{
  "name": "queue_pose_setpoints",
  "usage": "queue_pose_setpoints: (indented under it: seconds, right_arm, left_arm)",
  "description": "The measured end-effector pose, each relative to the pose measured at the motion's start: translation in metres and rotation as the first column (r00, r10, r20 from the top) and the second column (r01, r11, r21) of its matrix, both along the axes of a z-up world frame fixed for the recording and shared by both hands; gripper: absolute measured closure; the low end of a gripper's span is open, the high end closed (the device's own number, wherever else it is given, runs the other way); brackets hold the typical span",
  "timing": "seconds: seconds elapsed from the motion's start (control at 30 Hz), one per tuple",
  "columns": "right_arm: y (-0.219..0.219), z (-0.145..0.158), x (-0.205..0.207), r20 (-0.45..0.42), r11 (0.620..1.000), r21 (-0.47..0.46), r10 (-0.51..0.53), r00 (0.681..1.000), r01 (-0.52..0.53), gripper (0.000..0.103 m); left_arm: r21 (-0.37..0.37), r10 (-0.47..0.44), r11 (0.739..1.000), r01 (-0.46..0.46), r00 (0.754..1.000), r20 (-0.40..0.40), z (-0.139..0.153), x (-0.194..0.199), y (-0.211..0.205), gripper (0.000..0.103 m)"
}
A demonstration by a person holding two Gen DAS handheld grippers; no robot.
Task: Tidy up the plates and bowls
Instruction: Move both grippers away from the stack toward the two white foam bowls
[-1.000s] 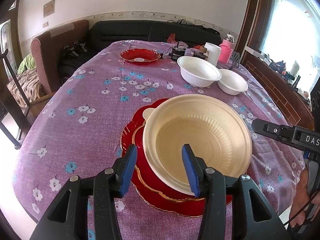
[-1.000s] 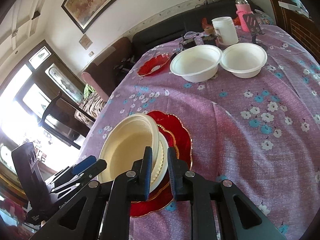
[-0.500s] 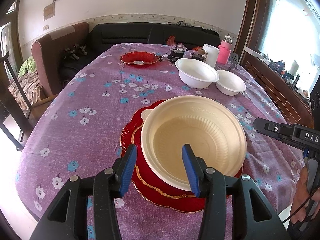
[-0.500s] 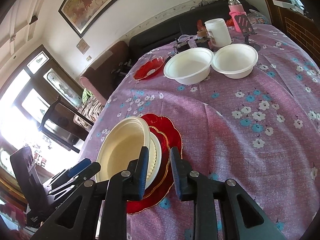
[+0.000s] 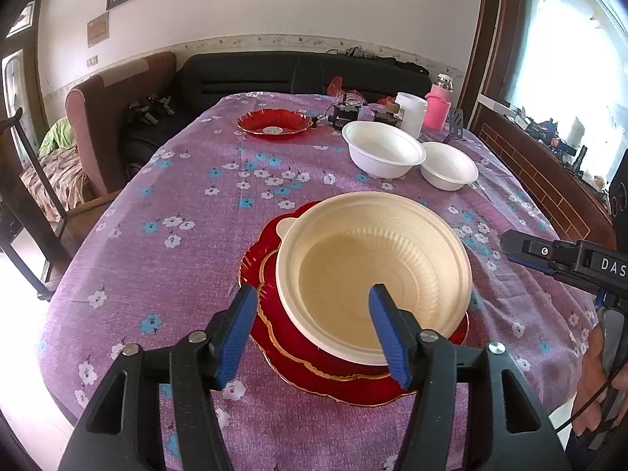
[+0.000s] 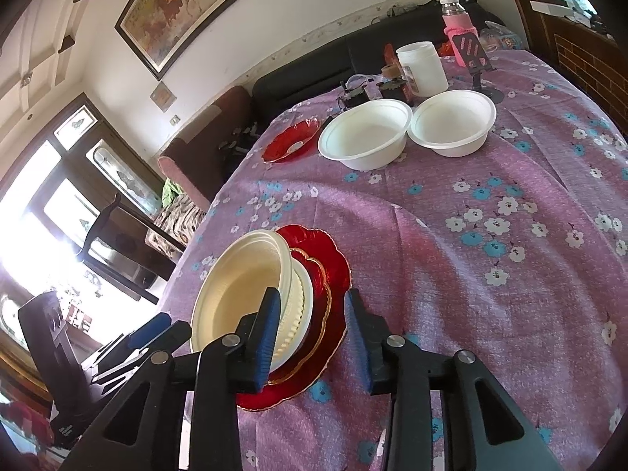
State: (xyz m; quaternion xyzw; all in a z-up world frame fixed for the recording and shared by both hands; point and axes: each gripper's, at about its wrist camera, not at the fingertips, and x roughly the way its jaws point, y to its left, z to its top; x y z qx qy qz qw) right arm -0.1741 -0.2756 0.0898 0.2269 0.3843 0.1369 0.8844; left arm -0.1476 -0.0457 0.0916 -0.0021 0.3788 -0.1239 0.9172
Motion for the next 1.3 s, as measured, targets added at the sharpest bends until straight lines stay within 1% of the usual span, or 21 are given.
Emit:
queue_pose_setpoints:
  seconds: [0.03,0.17,0.33,0.4,0.5,0.57,0.67,0.77,0.8,0.9,1.0,1.07,1.13,1.23,1.3]
  right_arm:
    - [-0.001,0.000,-0.001,0.000,1.000,0.001,-0.002,1.000,0.002,0.066]
    - [-0.005,0.000,-0.001,0.000,1.000,0.003,-0.012,1.000,0.012,0.065]
    - [-0.011,-0.003,0.002,-0.012,1.000,0.008,-0.024,1.000,0.024,0.064]
    - [-0.014,-0.004,0.004,-0.019,0.999,0.003,-0.033,0.999,0.033,0.062]
    - [-0.020,-0.007,0.009,-0.035,0.999,0.004,-0.046,0.998,0.046,0.055]
    - [-0.024,-0.008,0.014,-0.042,0.998,0.005,-0.059,0.997,0.059,0.049]
    - [-0.030,-0.007,0.021,-0.042,0.997,0.002,-0.077,0.996,0.077,0.046]
    - [-0.042,-0.009,0.033,-0.047,0.993,0.081,-0.082,0.996,0.086,0.043]
    - [-0.044,-0.009,0.038,-0.059,0.992,0.088,-0.087,0.994,0.092,0.043]
    - [-0.048,-0.008,0.054,-0.062,0.992,0.066,-0.106,0.992,0.110,0.043]
    - [-0.053,-0.010,0.072,-0.086,0.988,0.093,-0.112,0.990,0.120,0.043]
    - [-0.056,-0.012,0.086,-0.103,0.988,0.095,-0.111,0.988,0.121,0.043]
    - [-0.058,-0.014,0.099,-0.117,0.986,0.103,-0.121,0.986,0.133,0.043]
    - [-0.059,-0.012,0.115,-0.115,0.987,0.079,-0.132,0.985,0.141,0.043]
    - [-0.062,-0.009,0.126,-0.115,0.990,0.062,-0.118,0.986,0.125,0.043]
  left_arm:
    - [-0.002,0.000,1.000,0.000,1.000,0.002,0.001,-0.001,0.001,0.042]
    - [-0.014,0.008,1.000,-0.008,1.000,0.007,0.005,-0.001,0.007,0.035]
    - [-0.038,0.025,0.999,-0.025,1.000,-0.004,0.007,0.005,0.018,0.028]
    - [-0.049,0.029,0.998,-0.029,1.000,-0.012,0.008,0.008,0.024,0.022]
    - [-0.061,0.049,0.997,-0.051,0.998,-0.024,0.008,0.015,0.035,0.018]
    - [-0.072,0.071,0.995,-0.074,0.997,-0.042,0.008,0.022,0.045,0.018]
    - [-0.079,0.089,0.992,-0.094,0.994,-0.062,0.007,0.032,0.056,0.017]
    - [-0.054,0.108,0.992,-0.111,0.992,-0.065,0.006,0.040,0.062,0.017]
    - [-0.049,0.109,0.992,-0.112,0.992,-0.067,0.006,0.043,0.064,0.017]
    - [-0.037,0.110,0.993,-0.113,0.991,-0.080,0.003,0.053,0.066,0.017]
    - [-0.019,0.109,0.994,-0.111,0.990,-0.085,0.003,0.064,0.066,0.017]
    - [-0.017,0.093,0.995,-0.095,0.991,-0.093,0.003,0.074,0.065,0.017]
    - [-0.011,0.083,0.996,-0.085,0.990,-0.116,0.005,0.090,0.065,0.017]
    - [-0.016,0.057,0.998,-0.059,0.988,-0.143,0.010,0.113,0.064,0.017]
    - [-0.011,0.050,0.999,-0.052,0.984,-0.169,0.015,0.136,0.065,0.017]
